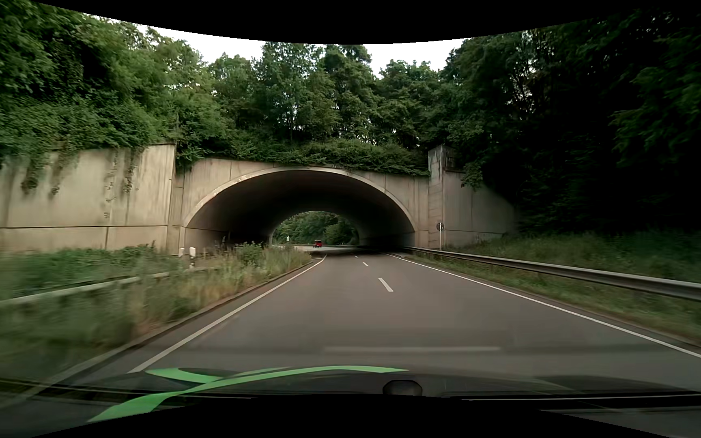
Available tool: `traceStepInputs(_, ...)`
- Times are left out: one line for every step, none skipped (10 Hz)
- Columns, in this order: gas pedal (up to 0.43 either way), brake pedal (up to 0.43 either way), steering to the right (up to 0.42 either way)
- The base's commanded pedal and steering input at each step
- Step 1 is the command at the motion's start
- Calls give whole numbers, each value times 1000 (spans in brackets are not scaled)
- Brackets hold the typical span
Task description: Follow the waypoints while adhering to traffic rules and regulations
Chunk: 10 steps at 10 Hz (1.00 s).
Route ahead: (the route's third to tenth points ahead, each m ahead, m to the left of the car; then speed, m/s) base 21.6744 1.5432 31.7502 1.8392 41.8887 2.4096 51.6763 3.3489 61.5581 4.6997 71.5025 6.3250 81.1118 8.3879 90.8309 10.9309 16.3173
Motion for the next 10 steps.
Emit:
traceStepInputs(319,0,5)
traceStepInputs(319,0,4)
traceStepInputs(319,0,3)
traceStepInputs(311,0,3)
traceStepInputs(299,0,1)
traceStepInputs(299,0,-2)
traceStepInputs(299,0,-4)
traceStepInputs(299,0,-4)
traceStepInputs(311,0,-4)
traceStepInputs(311,0,-4)
